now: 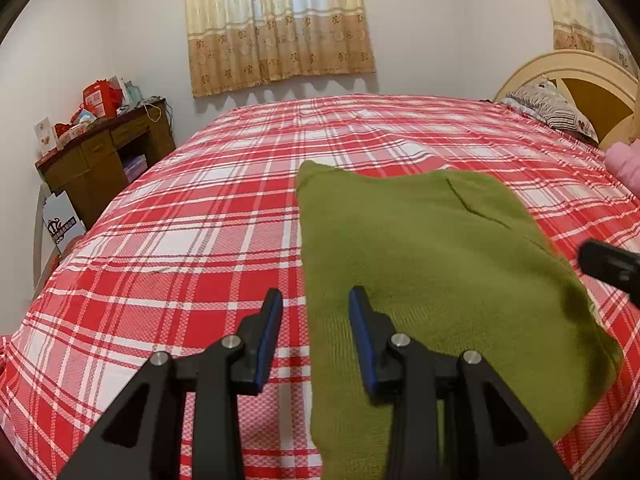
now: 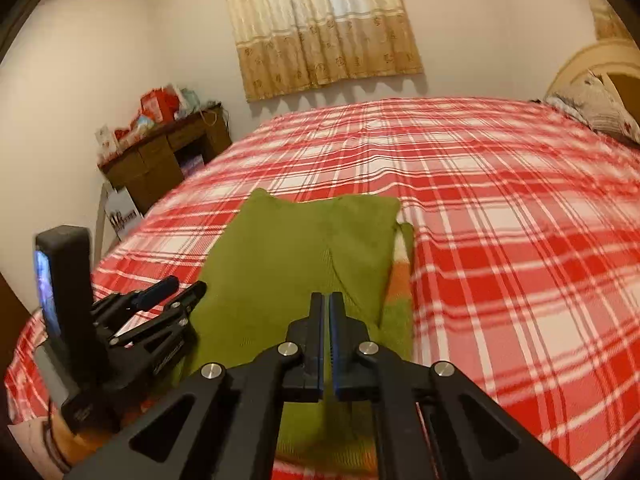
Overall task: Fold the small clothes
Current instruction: 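Close the right tool on the striped sleeve end of the green bundle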
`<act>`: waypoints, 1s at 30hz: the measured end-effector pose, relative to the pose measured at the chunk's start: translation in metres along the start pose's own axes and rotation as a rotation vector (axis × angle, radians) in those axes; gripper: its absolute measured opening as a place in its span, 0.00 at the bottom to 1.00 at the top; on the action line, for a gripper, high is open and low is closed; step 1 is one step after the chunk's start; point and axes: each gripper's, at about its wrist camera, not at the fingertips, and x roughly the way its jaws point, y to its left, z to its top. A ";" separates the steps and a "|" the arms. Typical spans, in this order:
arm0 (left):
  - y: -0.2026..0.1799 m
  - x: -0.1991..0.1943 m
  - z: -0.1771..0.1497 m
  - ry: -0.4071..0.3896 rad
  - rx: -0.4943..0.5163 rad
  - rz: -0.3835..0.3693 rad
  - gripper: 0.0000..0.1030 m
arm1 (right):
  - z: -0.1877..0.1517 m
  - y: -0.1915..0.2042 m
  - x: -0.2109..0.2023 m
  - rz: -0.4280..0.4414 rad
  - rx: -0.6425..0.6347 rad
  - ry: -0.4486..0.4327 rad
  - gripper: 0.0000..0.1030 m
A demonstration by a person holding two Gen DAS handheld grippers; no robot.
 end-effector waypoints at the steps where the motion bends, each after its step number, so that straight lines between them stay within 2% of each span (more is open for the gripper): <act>1: 0.000 0.000 0.000 0.000 -0.001 -0.001 0.36 | 0.001 0.002 0.010 -0.019 -0.018 0.022 0.02; 3: -0.001 0.000 -0.001 0.001 -0.002 -0.003 0.36 | -0.010 -0.003 0.040 -0.057 -0.029 0.093 0.02; 4: -0.002 0.000 0.000 0.001 0.000 -0.001 0.36 | -0.010 -0.003 0.040 -0.057 -0.029 0.093 0.02; 6: -0.003 0.000 -0.001 -0.001 0.002 0.002 0.36 | -0.019 -0.004 0.039 -0.053 -0.048 0.035 0.02; 15: -0.002 -0.002 -0.002 -0.006 -0.012 -0.003 0.37 | -0.022 0.000 0.039 -0.069 -0.069 0.012 0.02; 18: 0.008 -0.006 -0.006 -0.004 -0.061 -0.015 0.49 | -0.024 0.003 0.037 -0.076 -0.079 0.005 0.02; 20: 0.021 -0.011 -0.011 0.005 -0.124 -0.029 0.70 | -0.024 0.003 0.036 -0.076 -0.079 0.003 0.02; 23: 0.044 -0.017 -0.024 0.040 -0.202 -0.079 0.84 | -0.025 0.002 0.032 -0.064 -0.068 -0.005 0.02; 27: 0.060 -0.016 -0.033 0.085 -0.194 -0.093 0.86 | -0.030 -0.010 0.024 0.007 -0.007 0.000 0.02; 30: 0.066 -0.011 -0.023 0.088 -0.191 -0.103 0.86 | -0.037 -0.020 0.019 0.069 0.051 0.009 0.02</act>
